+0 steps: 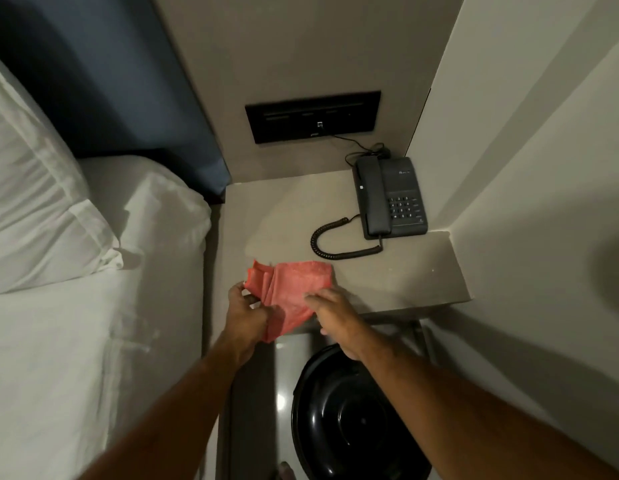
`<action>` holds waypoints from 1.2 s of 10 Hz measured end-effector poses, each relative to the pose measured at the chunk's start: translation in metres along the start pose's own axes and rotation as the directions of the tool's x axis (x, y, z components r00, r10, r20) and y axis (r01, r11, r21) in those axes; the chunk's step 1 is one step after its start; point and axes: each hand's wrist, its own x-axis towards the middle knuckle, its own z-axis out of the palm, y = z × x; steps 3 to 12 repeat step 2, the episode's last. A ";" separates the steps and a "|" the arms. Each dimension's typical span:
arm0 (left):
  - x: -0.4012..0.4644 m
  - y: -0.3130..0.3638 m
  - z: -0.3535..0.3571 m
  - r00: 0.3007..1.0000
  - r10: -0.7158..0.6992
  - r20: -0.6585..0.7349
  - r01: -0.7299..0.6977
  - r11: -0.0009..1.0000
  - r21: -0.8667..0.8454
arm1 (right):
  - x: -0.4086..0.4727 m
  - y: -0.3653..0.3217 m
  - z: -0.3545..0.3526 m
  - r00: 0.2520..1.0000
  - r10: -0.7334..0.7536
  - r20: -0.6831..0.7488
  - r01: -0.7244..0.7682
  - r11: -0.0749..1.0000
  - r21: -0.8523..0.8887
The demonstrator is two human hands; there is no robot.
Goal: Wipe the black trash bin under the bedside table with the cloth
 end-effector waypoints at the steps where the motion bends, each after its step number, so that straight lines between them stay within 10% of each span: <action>1: 0.015 0.007 -0.007 0.994 -0.059 0.095 0.066 0.995 -0.073 | 0.012 0.000 0.008 0.999 0.051 -0.001 -0.050 0.979 0.196; 12: 0.002 0.027 -0.017 0.998 -0.043 0.034 0.040 0.995 0.087 | 0.000 -0.005 0.008 0.993 0.025 -0.115 -0.010 0.991 0.132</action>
